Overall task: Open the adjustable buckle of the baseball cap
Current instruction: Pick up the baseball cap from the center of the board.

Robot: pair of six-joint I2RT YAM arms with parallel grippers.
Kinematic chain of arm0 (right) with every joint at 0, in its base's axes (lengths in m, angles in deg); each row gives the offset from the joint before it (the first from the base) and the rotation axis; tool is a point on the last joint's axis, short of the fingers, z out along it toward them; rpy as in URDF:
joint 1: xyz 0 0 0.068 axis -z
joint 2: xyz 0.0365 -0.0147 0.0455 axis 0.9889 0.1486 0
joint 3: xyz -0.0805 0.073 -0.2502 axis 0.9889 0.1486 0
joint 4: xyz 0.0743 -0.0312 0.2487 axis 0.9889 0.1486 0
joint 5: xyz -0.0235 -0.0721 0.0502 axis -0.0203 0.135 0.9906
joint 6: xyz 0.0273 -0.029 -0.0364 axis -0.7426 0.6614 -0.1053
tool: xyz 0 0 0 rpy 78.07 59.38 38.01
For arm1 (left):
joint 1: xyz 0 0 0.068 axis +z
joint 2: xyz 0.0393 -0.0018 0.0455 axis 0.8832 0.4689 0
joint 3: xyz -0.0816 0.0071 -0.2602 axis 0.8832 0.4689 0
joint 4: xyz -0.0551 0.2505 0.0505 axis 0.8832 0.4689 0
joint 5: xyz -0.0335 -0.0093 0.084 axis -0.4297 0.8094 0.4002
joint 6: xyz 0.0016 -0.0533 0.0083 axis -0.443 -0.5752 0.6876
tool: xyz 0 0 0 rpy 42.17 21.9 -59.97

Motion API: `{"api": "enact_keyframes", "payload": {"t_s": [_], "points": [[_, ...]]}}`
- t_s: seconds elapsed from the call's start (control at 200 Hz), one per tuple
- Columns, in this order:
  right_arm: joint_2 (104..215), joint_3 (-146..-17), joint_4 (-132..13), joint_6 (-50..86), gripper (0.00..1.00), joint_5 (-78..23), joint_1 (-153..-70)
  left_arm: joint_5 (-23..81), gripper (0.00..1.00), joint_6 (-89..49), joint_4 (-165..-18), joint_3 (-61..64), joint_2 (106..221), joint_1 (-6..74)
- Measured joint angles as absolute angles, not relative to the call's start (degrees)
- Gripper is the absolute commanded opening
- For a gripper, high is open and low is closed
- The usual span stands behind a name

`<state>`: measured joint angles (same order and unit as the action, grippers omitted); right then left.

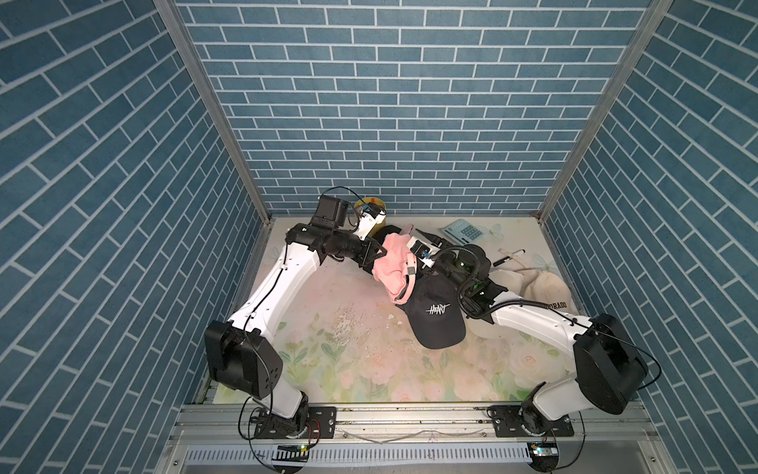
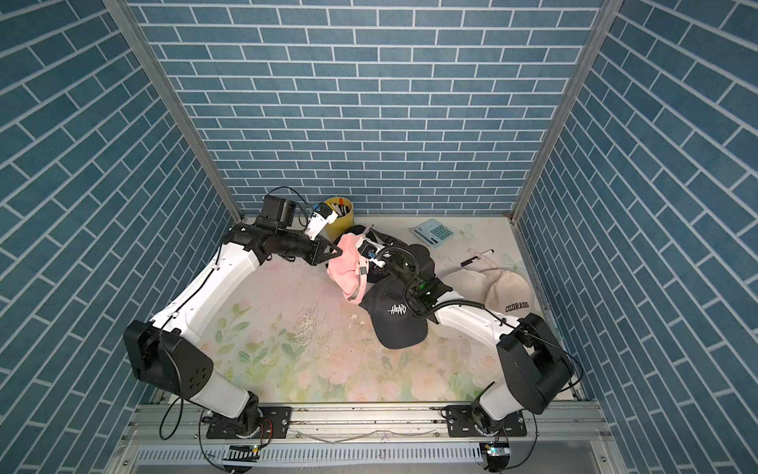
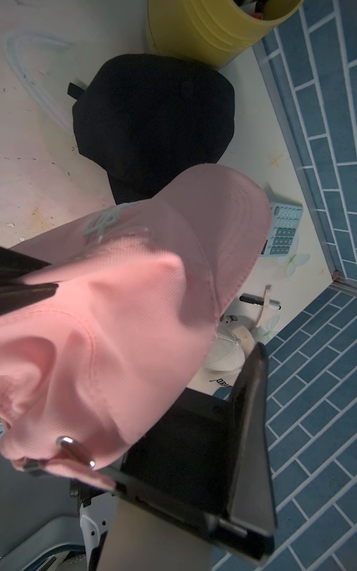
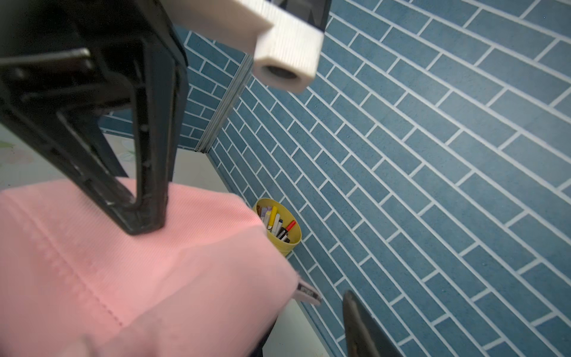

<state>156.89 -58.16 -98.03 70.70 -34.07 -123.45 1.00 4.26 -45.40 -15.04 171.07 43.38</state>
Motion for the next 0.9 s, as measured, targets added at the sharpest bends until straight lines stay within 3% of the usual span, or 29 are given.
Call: {"api": "enact_keyframes", "payload": {"t_s": [0.625,0.655,0.67,0.69,0.9], "points": [[155.8,-61.0,-84.8,76.1,0.51,-25.9,-125.7,-2.9,0.04,4.3,-43.9,-15.1,173.0,43.5],[155.8,-61.2,-84.5,76.7,0.68,-26.0,-125.9,-3.0,0.04,4.3,-43.7,-15.3,173.4,43.5],[155.8,-61.2,-84.4,76.7,0.85,-26.1,-125.9,-3.2,0.04,4.3,-43.5,-15.3,173.6,43.5],[155.8,-61.3,-84.3,77.2,0.98,-26.2,-126.1,-3.3,0.04,4.3,-43.4,-15.4,173.9,43.5],[156.2,-62.2,-82.3,79.5,0.99,-28.3,-126.2,-4.6,0.03,4.3,-42.3,-15.7,176.1,43.6]]}}
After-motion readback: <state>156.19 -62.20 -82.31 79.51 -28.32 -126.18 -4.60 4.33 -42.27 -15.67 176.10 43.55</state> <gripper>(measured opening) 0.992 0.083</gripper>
